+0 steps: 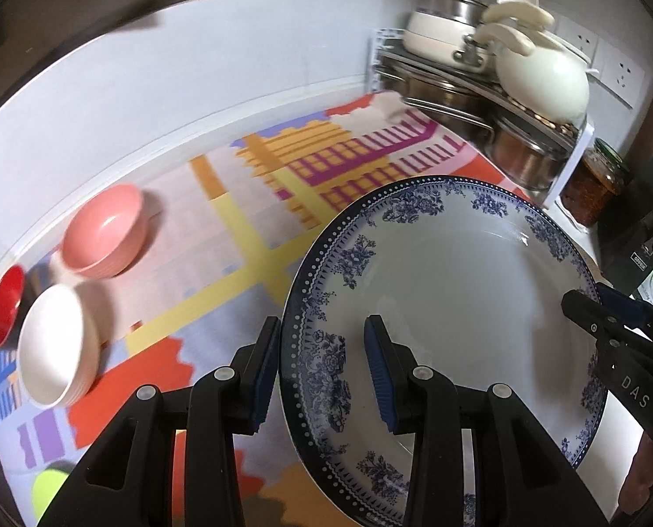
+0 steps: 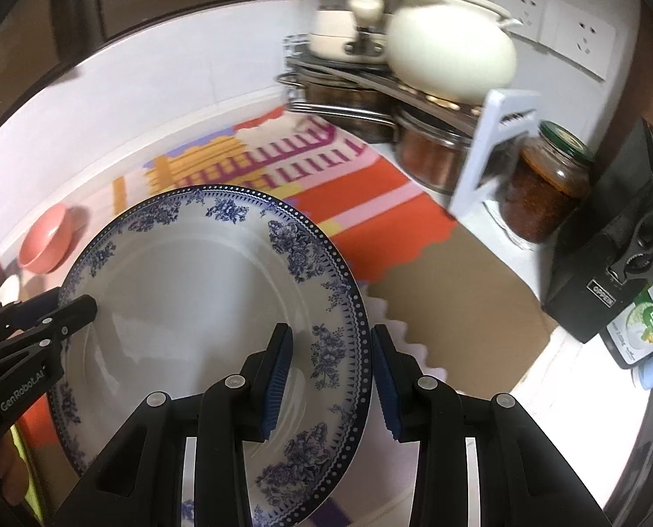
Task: Organize plates and bowls
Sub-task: 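Carry the blue-and-white plate with both grippers over the green plate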
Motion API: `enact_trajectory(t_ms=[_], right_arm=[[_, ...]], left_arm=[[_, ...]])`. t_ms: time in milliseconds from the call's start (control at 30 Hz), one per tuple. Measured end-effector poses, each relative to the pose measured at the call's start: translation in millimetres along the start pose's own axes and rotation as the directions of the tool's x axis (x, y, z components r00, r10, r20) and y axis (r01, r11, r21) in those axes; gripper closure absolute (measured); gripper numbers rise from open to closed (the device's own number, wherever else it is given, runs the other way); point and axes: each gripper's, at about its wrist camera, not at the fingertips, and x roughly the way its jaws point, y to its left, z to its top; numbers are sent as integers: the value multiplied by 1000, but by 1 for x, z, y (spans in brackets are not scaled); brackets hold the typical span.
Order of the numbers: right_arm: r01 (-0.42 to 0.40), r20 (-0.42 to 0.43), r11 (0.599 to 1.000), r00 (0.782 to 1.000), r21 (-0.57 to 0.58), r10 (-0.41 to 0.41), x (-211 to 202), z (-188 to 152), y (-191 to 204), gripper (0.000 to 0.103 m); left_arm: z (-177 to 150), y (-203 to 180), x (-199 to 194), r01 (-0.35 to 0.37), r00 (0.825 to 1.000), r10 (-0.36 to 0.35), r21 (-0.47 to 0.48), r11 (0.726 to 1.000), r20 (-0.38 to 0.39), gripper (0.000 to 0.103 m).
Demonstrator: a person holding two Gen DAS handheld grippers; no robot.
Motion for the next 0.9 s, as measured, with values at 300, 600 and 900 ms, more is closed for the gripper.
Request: enact_trajectory(t_ms=[300, 600, 900], right_arm=[[-54, 10, 997, 998, -63, 55, -21, -13, 46, 66], [-107, 22, 984, 994, -140, 112, -43, -27, 96, 66], [-172, 23, 958, 983, -228, 181, -62, -44, 153, 66]], left_arm=[[-31, 48, -33, -53, 998, 54, -67, 996, 16, 65], [-64, 98, -64, -110, 993, 115, -146, 983, 27, 65], [-104, 152, -96, -174, 982, 185, -237, 956, 24, 65]])
